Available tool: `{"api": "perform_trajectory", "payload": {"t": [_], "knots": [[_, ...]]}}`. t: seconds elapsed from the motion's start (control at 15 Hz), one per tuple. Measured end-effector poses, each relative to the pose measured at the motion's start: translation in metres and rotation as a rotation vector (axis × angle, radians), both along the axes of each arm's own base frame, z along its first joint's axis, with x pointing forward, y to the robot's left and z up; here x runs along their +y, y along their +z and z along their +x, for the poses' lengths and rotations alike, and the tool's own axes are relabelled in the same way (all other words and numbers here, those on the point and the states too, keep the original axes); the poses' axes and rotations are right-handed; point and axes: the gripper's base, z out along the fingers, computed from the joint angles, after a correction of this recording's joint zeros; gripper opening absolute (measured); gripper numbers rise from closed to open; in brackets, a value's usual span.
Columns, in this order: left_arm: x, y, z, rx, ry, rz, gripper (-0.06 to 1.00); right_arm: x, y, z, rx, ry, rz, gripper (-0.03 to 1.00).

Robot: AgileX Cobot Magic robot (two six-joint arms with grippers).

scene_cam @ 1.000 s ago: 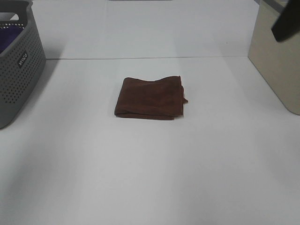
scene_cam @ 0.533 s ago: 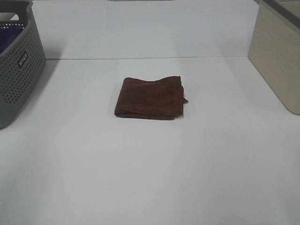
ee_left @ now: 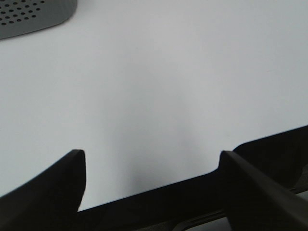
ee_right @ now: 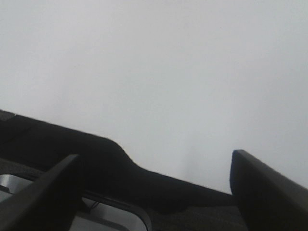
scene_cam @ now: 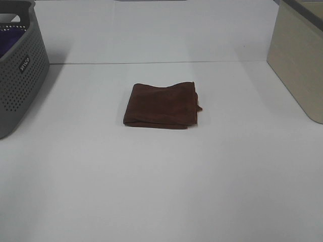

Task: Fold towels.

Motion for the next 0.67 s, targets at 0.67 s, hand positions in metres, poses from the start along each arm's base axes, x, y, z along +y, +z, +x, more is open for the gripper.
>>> {"api": "perform_trajectory", "payload": {"t": [0.67], "knots": [[-0.0084, 0.0006, -0.0024, -0.011, -0.135, -0.013, 0.72, 0.0, -0.0034, 0.0004, -0.015, -0.003, 0.003, 0.79]]}}
